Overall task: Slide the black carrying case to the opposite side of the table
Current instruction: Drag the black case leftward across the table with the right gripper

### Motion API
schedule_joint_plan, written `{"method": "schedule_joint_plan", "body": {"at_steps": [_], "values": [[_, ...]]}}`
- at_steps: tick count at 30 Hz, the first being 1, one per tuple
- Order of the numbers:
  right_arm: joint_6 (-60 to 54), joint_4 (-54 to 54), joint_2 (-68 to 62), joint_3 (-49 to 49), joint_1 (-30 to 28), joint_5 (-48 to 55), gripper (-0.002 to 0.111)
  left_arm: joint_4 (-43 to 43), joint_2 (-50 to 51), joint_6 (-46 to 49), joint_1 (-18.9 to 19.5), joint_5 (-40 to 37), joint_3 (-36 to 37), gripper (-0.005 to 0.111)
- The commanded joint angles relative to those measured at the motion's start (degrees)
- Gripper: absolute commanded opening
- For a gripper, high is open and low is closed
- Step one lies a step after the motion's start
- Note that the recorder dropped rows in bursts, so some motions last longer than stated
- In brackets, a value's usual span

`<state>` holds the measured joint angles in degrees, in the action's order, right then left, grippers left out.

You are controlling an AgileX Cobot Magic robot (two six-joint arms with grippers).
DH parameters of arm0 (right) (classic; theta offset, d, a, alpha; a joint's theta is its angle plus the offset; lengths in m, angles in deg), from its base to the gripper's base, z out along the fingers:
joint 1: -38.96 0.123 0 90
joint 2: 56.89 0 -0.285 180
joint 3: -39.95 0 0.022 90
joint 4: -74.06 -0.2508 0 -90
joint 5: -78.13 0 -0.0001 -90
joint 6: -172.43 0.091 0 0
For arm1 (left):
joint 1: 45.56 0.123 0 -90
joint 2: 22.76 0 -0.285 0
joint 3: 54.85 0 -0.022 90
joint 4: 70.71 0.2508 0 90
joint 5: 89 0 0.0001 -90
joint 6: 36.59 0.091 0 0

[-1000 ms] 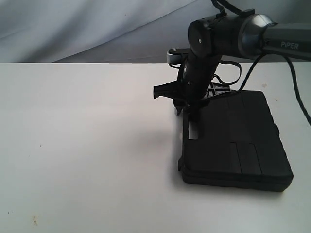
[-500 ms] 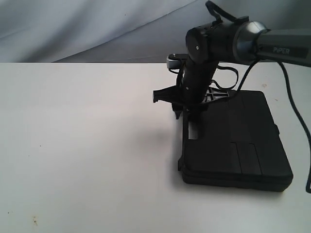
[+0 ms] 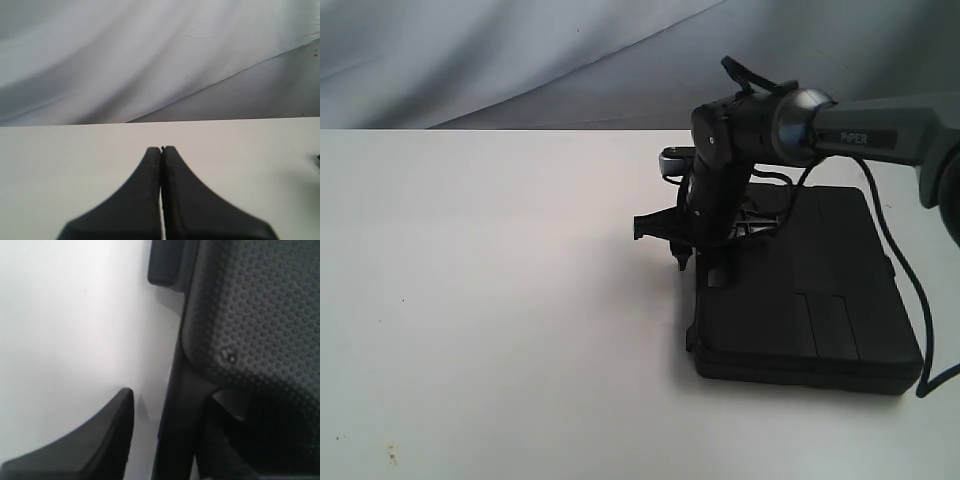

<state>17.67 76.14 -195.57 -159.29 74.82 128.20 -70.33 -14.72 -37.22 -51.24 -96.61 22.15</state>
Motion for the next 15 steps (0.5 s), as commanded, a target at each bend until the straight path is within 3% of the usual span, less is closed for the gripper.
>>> {"method": "schedule_joint_plan", "body": {"at_steps": [1,5,15], "values": [[-0.32,-0.01,-0.97,-0.26,-0.51,-0.78,0.031,0.12,-0.26,-0.63,0.14,0.04,0.21,0.000],[-0.32,-0.01,-0.97,-0.26,-0.41,0.05,0.000,0.12,-0.26,-0.63,0.14,0.04,0.21,0.000],[2.42,-0.20,-0.97,-0.26,0.90,-0.62,0.000,0.12,-0.26,-0.63,0.14,0.04,0.21,0.000]]}}
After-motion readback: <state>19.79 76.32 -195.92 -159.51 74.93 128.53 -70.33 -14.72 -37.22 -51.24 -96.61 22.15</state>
